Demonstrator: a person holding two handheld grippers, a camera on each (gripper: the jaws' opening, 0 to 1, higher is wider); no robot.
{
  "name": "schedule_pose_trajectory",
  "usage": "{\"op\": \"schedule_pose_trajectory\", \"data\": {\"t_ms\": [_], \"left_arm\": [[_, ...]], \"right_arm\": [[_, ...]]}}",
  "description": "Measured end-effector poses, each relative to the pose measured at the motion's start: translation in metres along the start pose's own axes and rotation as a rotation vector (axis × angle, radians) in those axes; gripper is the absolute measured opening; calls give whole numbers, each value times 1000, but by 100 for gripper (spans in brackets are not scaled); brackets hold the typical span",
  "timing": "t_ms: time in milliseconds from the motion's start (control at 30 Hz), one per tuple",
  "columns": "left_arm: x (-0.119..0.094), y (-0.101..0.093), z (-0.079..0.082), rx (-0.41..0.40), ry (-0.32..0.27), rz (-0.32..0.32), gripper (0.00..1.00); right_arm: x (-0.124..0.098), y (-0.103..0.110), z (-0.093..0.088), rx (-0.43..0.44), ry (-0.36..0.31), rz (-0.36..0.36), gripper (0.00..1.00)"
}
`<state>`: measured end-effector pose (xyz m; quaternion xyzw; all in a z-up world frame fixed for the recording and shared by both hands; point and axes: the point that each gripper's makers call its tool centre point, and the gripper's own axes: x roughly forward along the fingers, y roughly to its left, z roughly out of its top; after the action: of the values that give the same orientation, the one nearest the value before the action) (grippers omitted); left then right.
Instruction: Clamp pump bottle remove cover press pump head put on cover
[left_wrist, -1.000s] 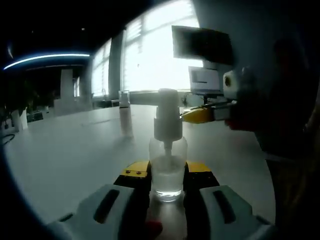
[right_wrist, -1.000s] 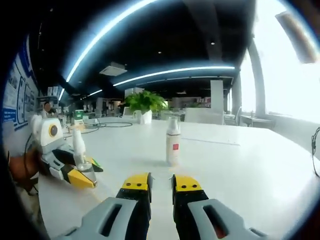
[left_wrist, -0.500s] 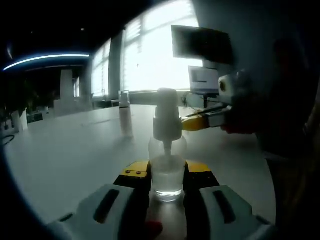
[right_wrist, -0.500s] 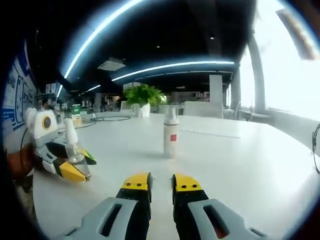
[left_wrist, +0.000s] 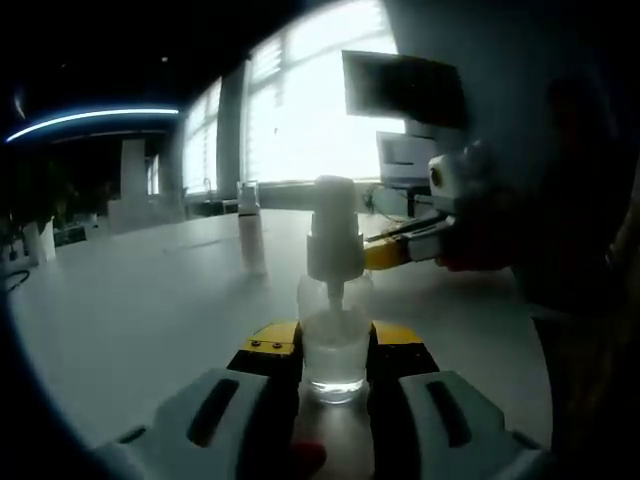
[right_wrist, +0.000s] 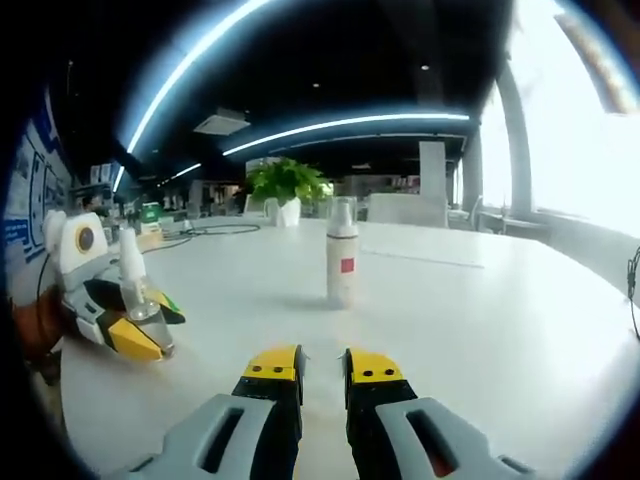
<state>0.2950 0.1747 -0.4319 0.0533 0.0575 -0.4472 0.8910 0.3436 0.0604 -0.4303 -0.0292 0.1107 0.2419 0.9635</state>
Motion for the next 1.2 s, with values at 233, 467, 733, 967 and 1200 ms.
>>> {"op": "schedule_pose_trajectory", "data": {"t_ms": [233, 467, 733, 967, 1200], "left_arm": [[0, 0, 0, -1, 1, 0, 16], [0, 1, -1, -3, 2, 0, 16], [0, 1, -1, -2, 2, 0, 16], [0, 1, 0, -2, 2, 0, 16], [0, 2, -1, -8, 3, -2, 16]], "right_arm": [[4, -4, -3, 5, 7, -3, 12], [7, -5, -1, 6, 1, -3, 12], [6, -4, 4, -7, -18, -5, 16], [1, -3, 10, -3, -41, -5, 16], [-9, -9, 19, 11, -80, -29, 16]]}}
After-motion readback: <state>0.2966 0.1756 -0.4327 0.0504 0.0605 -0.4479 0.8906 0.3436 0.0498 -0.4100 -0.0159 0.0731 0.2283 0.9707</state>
